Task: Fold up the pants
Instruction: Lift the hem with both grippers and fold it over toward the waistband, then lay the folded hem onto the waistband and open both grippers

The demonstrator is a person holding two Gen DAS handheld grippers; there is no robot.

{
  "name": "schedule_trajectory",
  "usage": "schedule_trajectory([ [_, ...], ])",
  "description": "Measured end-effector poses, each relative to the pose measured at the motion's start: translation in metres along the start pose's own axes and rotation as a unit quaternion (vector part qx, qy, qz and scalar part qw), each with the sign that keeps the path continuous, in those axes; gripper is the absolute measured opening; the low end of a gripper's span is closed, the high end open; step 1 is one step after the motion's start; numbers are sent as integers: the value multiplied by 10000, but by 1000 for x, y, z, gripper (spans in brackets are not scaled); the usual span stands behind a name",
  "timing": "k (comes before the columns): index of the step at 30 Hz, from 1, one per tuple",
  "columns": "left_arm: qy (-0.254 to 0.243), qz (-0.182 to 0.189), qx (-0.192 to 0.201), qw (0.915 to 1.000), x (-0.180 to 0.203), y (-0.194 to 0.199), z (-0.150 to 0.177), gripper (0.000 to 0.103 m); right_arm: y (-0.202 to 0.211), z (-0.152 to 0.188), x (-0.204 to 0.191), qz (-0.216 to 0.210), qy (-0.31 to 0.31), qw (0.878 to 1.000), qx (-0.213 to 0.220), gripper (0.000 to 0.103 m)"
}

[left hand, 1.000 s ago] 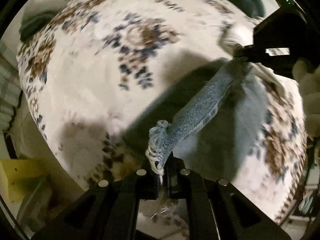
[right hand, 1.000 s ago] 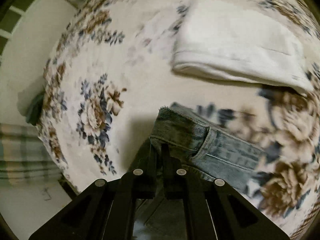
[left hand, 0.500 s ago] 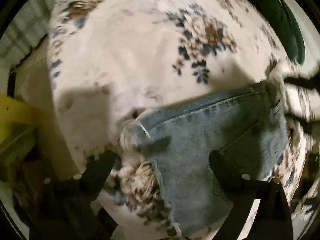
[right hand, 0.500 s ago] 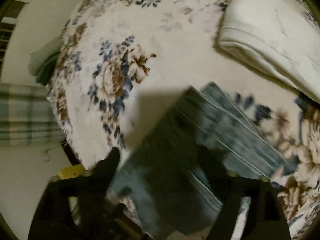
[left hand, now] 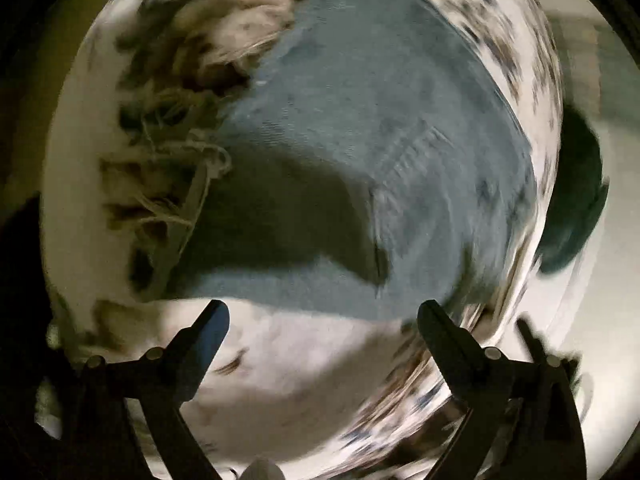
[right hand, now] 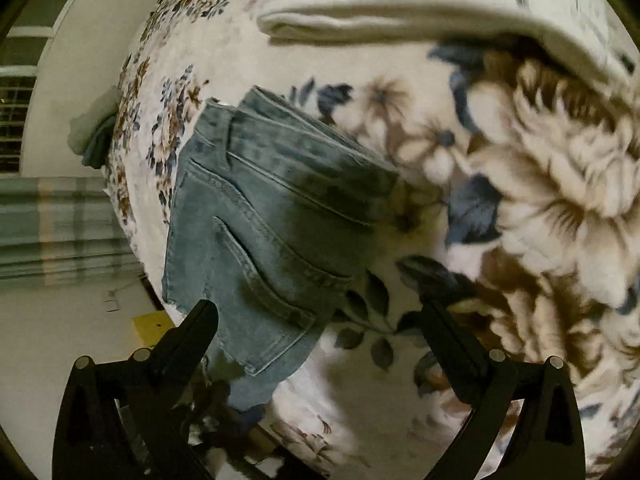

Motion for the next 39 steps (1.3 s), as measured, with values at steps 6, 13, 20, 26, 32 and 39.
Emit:
schedule_trajectory([
  [6, 894, 300, 455, 9945, -9, -6, -27, 96, -34, -15, 5, -571, -372, 9977, 50, 102],
  [13, 1602, 238, 932, 9824, -14, 4, -46, 72, -48, -33, 6, -824, -642, 9935, 453, 53],
  [20, 852, 119, 1161, 9895, -6, 35, -53, 28, -20, -25, -5, -816, -447, 9940, 581, 26],
  [26, 1128, 594, 859, 9881, -21, 12, -61, 40, -42, -37, 9, -806, -604, 9942, 390, 65],
  [32, 769, 369, 1253, 9884, 4, 20, -61, 22, -46, -44, 1, -953, -893, 9884, 774, 38],
  [39, 38, 281, 1451, 9890, 45, 65, -72, 18, -7, -25, -25, -917, -1066, 9856, 939, 25],
])
Point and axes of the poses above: each gripper's, at about its wrist camera, not at the fingertips, and y roughly against the way its jaws point, x to its right, z to its underside, the point moved 9 cm from there along -y, roughly the way its jaws point, and after that the axes turned 3 degrees about z, right-handed, at the moved point
